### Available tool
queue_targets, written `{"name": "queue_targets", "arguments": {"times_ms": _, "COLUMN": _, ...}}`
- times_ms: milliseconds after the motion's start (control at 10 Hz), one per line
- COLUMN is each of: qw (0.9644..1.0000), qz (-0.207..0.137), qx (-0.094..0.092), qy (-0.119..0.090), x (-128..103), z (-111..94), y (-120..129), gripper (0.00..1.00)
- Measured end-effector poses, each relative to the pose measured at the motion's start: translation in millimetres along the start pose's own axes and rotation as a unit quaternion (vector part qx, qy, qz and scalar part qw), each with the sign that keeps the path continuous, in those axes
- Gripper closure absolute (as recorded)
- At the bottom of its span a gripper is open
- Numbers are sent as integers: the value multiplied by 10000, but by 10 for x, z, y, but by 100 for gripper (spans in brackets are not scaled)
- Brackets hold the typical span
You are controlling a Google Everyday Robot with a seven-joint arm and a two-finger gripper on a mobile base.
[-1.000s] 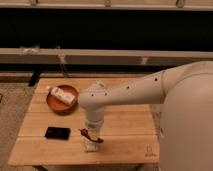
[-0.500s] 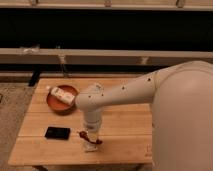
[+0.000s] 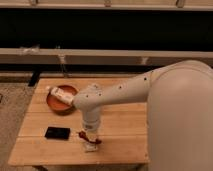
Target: Place the pepper on the white sponge
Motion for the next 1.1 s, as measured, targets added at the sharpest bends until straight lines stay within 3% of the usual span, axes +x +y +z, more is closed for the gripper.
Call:
{"name": "queue_targets", "arguments": {"times_ms": 100, "qw": 10000, "qz": 31, "qx": 25, "qy": 17, "x": -1, "z": 3, "y": -38, "gripper": 23}}
{"name": "queue_targets", "arguments": {"times_ms": 200, "qw": 10000, "qz": 53, "qx": 43, "qy": 27, "x": -2, "z": 8, "y": -66, "gripper": 20}}
{"name": "queue_targets", "arguments": {"times_ms": 800, "qw": 9999, "qz": 145, "qx": 91, "qy": 25, "x": -18, "z": 17, "y": -154, "gripper": 20}}
{"name": "queue_targets", "arguments": {"times_ms": 1100, "qw": 9994, "qz": 316, "qx": 112, "qy": -114, "x": -2, "z": -28, "y": -234, "gripper": 20}}
